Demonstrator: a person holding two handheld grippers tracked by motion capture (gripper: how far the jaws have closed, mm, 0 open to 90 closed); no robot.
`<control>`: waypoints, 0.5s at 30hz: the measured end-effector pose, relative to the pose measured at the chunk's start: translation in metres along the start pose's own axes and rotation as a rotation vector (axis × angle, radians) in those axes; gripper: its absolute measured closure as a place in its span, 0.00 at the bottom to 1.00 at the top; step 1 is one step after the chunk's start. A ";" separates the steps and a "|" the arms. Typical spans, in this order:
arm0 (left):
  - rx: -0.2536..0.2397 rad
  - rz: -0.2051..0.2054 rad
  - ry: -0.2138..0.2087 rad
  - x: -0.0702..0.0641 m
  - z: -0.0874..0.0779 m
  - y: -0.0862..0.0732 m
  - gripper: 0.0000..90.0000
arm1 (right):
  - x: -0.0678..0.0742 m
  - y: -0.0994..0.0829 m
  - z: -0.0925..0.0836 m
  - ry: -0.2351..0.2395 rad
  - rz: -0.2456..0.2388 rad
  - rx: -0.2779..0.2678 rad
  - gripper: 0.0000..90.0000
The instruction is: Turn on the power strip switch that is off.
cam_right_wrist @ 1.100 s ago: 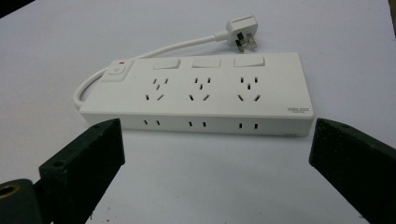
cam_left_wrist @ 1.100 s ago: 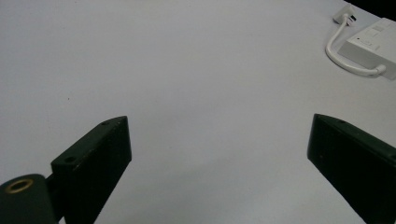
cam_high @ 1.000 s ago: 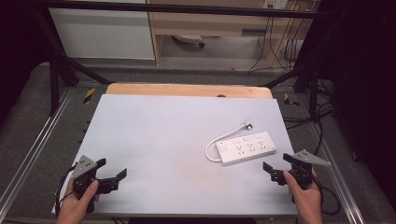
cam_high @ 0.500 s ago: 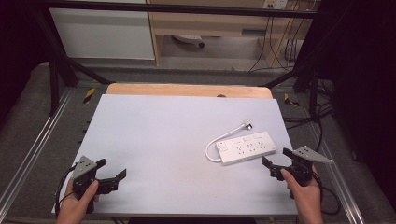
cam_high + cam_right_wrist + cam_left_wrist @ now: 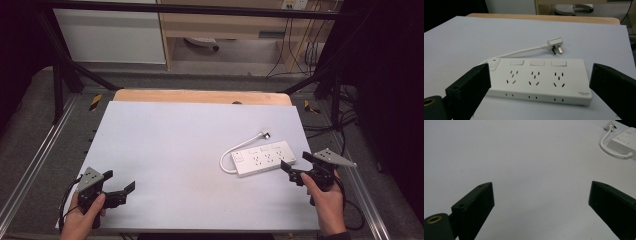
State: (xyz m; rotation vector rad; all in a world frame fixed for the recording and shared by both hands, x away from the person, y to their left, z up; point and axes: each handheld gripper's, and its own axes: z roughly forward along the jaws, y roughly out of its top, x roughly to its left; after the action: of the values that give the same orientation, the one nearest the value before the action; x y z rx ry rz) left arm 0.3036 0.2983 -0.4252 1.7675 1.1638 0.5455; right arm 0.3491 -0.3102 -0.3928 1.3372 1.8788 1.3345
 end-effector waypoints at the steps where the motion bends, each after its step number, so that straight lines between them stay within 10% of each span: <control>1: 0.000 0.000 0.000 0.000 0.000 0.000 0.07 | 0.000 0.001 0.000 0.001 0.001 -0.001 0.05; 15: 0.014 -0.001 0.000 0.000 0.001 -0.001 0.07 | -0.005 0.024 0.005 0.000 -0.013 -0.009 0.05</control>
State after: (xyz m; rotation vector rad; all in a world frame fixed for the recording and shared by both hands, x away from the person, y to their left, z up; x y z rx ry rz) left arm 0.3041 0.2974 -0.4266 1.7786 1.1708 0.5377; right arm 0.3656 -0.3108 -0.3744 1.3179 1.8760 1.3353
